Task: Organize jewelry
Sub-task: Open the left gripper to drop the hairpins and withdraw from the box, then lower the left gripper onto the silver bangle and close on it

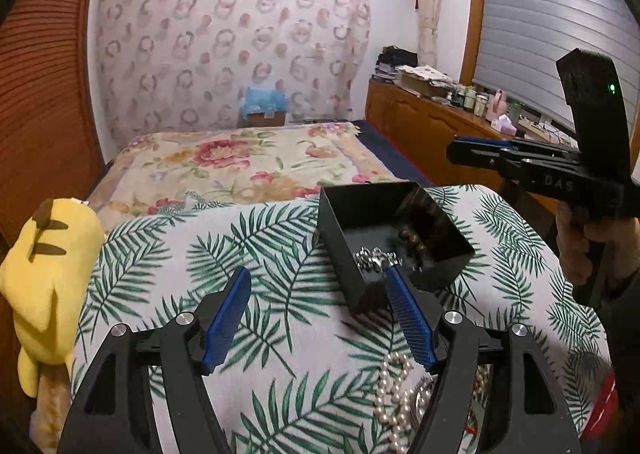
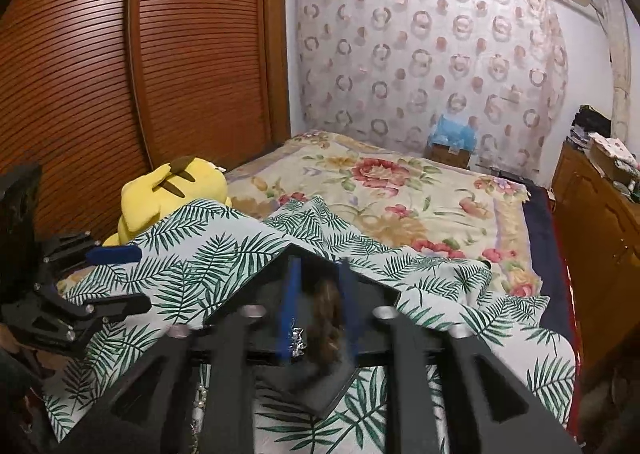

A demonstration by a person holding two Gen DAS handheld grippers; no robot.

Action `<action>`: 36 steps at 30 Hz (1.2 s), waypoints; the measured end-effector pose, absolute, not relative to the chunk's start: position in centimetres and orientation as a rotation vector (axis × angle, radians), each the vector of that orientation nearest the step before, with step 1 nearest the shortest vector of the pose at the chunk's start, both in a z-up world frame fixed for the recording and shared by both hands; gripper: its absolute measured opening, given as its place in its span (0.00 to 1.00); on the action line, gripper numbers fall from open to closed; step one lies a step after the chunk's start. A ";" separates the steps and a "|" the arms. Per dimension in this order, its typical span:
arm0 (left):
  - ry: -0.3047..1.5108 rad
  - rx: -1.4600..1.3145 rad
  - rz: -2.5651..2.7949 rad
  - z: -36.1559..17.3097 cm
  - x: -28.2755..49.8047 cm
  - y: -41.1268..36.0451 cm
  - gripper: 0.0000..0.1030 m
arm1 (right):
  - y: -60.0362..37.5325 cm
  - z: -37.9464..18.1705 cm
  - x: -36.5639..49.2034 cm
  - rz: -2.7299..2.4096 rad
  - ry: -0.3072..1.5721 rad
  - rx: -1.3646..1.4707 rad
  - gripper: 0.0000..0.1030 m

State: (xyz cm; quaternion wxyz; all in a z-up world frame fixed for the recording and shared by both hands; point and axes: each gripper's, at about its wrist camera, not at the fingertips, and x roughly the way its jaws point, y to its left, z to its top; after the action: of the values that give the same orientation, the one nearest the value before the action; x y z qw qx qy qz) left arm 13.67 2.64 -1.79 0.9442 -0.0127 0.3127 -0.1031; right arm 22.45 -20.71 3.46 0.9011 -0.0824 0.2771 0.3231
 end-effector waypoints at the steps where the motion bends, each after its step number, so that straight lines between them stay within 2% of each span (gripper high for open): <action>1: 0.637 -0.028 -0.210 -1.9 13.2 2.6 0.69 | -20.8 3.5 22.1 0.666 0.571 -0.168 0.40; 8: 0.661 -0.036 -0.230 -3.5 10.6 1.9 0.69 | -22.3 2.3 18.6 0.625 0.592 -0.155 0.40; 22: 0.707 -0.070 -0.241 -6.8 6.3 0.9 0.69 | -24.6 -4.3 9.6 0.550 0.674 -0.099 0.40; 36: 0.738 -0.045 -0.249 -7.9 5.2 -0.3 0.70 | -24.9 -6.3 7.4 0.551 0.693 -0.059 0.40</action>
State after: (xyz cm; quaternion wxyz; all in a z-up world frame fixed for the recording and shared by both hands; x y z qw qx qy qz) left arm 5.25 -0.31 -7.91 0.9249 -0.0220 0.3595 -0.1214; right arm 7.38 -24.86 -6.25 0.9031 -0.0286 0.3353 0.2667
